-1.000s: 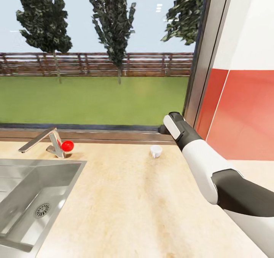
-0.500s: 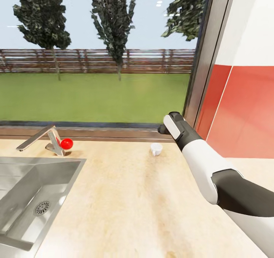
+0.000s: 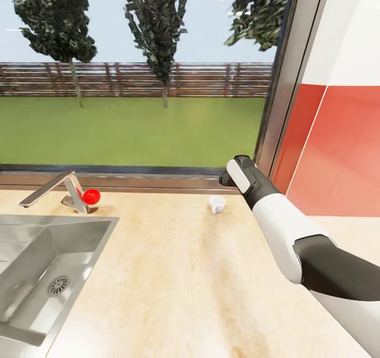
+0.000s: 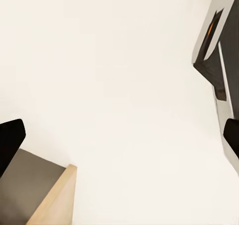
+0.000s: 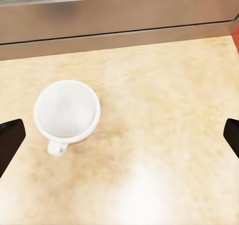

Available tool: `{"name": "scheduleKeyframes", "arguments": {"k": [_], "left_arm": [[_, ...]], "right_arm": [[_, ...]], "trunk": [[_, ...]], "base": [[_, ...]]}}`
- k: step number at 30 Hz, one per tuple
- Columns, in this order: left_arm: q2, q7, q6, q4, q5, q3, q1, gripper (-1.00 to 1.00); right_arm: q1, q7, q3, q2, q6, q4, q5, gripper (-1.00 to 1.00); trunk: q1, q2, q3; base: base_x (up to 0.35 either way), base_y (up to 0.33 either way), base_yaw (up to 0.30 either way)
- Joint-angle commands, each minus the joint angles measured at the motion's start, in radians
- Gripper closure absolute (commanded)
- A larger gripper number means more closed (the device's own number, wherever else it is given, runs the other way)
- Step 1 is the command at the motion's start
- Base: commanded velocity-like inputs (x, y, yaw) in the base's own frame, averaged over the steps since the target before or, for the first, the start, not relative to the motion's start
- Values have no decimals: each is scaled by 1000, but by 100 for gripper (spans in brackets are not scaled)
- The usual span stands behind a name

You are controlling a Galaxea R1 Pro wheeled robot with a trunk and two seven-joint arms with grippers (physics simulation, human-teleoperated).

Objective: Set up a coffee station on the kitchen countertop: keep the coffee maker on the countertop, move the bottle of coffee from the kitchen shelf to the counter next to the coffee maker, place a paper coffee filter on top of the coffee maker, put the saucer next to the coffee maker with the coffee cup on the saucer, and place the electric kettle next to the coffee maker.

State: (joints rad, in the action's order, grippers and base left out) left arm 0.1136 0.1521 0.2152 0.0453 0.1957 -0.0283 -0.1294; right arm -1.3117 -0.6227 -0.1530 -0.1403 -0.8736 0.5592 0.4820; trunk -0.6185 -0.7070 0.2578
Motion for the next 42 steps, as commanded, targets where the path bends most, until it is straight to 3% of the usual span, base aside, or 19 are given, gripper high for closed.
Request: {"name": "scheduleKeyframes", "arguments": {"k": [1,9,42], "left_arm": [[0,0,6,2,3,-2,0,-100],[5,0,7,1,3,-2,-58,-100],[2,0,9,-1,2,0,-59,-100]], "right_arm": [[-1,-9,-6,1,-2,1,10,-100],[0,-8,-8,2,-2,0,10,-100],[0,-8,-8,1,-2,-1,10,-100]], "trunk": [[0,-1,3],[0,-1,16],[0,-1,68]], "base": [[0,0,0],[0,0,0],[0,0,0]]}}
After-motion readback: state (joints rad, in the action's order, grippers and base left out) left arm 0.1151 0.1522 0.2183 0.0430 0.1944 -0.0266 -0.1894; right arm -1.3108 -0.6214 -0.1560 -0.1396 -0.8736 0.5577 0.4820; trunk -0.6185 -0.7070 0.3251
